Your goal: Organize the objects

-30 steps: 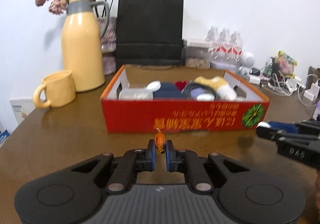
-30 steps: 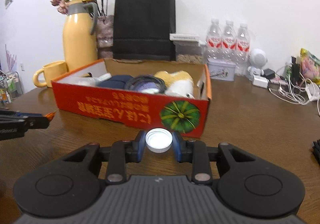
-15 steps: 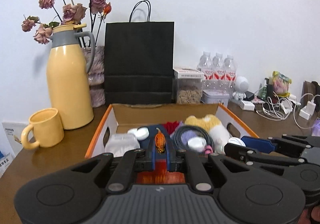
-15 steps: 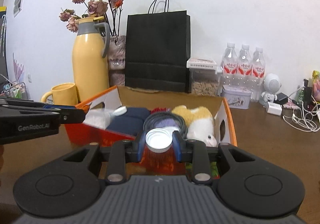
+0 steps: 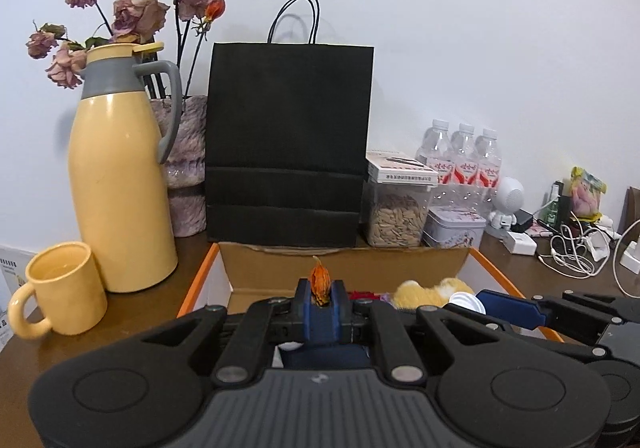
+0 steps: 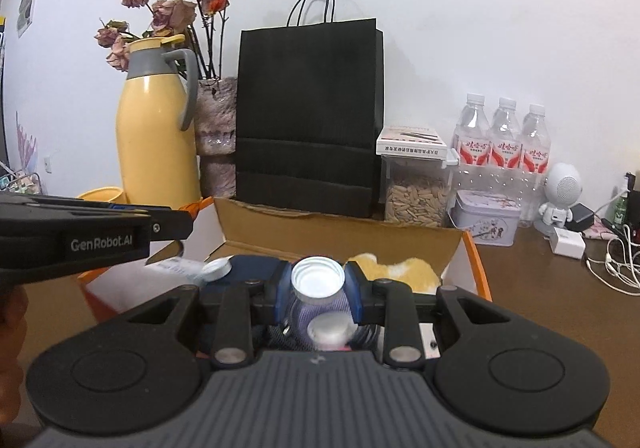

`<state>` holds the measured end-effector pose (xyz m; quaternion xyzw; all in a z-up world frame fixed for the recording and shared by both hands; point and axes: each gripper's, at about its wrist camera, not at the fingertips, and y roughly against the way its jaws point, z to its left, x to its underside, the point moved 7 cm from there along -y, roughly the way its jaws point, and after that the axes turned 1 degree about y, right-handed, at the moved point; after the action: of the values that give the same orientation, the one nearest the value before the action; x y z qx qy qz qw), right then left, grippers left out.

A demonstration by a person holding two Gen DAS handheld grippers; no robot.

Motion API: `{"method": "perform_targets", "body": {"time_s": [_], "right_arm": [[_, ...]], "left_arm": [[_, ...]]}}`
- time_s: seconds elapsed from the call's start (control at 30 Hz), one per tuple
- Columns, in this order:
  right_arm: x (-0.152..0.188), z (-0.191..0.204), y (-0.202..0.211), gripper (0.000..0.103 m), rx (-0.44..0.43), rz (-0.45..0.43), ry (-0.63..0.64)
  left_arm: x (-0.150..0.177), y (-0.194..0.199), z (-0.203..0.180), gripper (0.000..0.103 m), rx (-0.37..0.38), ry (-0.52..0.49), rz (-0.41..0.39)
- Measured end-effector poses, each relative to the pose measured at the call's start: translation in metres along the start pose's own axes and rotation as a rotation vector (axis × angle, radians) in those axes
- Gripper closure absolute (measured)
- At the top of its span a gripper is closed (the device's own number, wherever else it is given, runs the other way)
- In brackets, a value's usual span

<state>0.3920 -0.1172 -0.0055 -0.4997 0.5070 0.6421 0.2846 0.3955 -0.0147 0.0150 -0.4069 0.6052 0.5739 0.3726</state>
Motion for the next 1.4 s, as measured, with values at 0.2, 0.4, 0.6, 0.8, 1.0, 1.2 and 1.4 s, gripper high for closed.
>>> {"method": "perform_targets", "body": {"time_s": [0.2,0.4,0.6,0.8,1.0,1.2,1.4], "right_arm": [[-0.003,-0.009,-0.02,0.074,0.009,0.015,-0.01],[0.01,-0.016,-0.032,0.05,0.016,0.078,-0.018],[0.01,-0.018,-0.02,0.0,0.046,0.048,-0.007],[0.004,-0.018,0.013,0.0,0.051,0.024,-0.02],[0.017,-0.004,0.061,0.0,0.054,0.043,-0.022],[0.038,0.005,0.102,0.0,0.071,0.091,-0.044],[0.055,0.014,0.132,0.0,0.077,0.117,-0.055]], "left_arm": [[0.001,-0.022,0.0,0.094,-0.009,-0.029,0.016],[0.009,-0.034,0.008,0.063,-0.057,-0.034,0.054],[0.0,-0.014,0.02,0.0,-0.084,-0.009,-0.012],[0.003,0.031,0.02,0.0,-0.071,-0.013,-0.02],[0.026,0.083,0.021,0.0,-0.063,-0.03,0.026],[0.058,0.125,0.028,0.0,-0.093,-0.039,0.074],[0.081,0.152,0.033,0.0,-0.107,-0.027,0.107]]}}
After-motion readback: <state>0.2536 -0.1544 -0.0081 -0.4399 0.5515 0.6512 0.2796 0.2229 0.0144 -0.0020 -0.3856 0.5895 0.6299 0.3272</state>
